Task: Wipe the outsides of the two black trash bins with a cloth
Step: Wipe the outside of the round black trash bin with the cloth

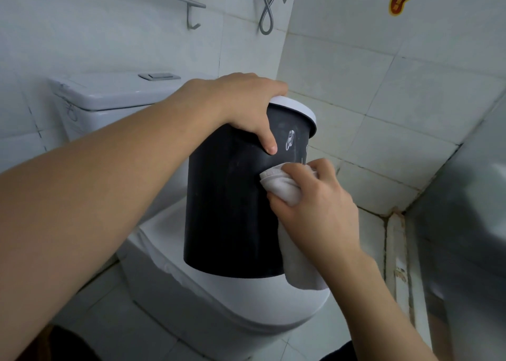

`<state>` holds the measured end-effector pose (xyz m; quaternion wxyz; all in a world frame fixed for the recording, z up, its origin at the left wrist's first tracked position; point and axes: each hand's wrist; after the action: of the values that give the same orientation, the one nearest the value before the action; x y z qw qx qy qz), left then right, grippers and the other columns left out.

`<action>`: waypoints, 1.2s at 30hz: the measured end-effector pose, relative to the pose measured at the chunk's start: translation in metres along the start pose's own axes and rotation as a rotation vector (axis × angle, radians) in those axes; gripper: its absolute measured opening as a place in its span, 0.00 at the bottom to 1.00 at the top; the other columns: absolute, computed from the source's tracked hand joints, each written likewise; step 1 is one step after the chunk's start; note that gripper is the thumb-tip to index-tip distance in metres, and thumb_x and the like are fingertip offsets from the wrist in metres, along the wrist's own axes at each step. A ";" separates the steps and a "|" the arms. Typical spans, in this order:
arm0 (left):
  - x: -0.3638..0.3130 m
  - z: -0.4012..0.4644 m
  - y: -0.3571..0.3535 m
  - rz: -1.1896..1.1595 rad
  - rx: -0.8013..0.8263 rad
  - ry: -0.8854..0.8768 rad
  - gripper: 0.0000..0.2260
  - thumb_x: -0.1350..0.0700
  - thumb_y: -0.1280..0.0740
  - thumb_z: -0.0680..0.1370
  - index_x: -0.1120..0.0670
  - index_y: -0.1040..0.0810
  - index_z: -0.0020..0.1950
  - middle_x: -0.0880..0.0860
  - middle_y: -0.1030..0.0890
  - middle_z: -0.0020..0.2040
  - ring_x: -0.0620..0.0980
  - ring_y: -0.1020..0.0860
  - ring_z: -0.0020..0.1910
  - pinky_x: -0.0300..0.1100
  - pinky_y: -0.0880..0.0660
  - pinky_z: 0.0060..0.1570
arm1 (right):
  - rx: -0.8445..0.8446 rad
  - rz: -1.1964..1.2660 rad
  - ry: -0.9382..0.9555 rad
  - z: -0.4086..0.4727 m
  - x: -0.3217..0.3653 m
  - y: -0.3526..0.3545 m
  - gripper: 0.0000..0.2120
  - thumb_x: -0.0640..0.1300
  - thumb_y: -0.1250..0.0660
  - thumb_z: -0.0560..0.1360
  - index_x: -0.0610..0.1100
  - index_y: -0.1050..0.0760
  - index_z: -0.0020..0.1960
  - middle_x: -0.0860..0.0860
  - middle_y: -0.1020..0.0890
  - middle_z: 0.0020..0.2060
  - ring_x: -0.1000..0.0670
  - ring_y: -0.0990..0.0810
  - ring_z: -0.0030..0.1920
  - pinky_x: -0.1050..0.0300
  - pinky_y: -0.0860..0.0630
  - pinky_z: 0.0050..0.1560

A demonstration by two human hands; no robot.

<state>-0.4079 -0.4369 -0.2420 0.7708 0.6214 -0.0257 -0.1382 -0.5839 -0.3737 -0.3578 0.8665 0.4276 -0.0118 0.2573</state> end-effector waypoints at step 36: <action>-0.007 -0.007 0.002 0.036 -0.023 -0.007 0.31 0.38 0.20 0.58 0.47 0.33 0.49 0.47 0.28 0.41 0.44 0.30 0.37 0.44 0.37 0.32 | 0.027 -0.111 -0.058 0.007 0.003 0.007 0.09 0.54 0.34 0.73 0.57 0.24 0.53 0.53 0.30 0.49 0.48 0.34 0.36 0.58 0.37 0.31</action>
<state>-0.4132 -0.4278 -0.2408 0.7801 0.6114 -0.0382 -0.1268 -0.5835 -0.3744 -0.3477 0.8729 0.4465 -0.0097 0.1964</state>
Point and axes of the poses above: each hand's wrist, its own z-axis towards the middle knuckle, its own y-axis out of the back of the hand, x = y × z
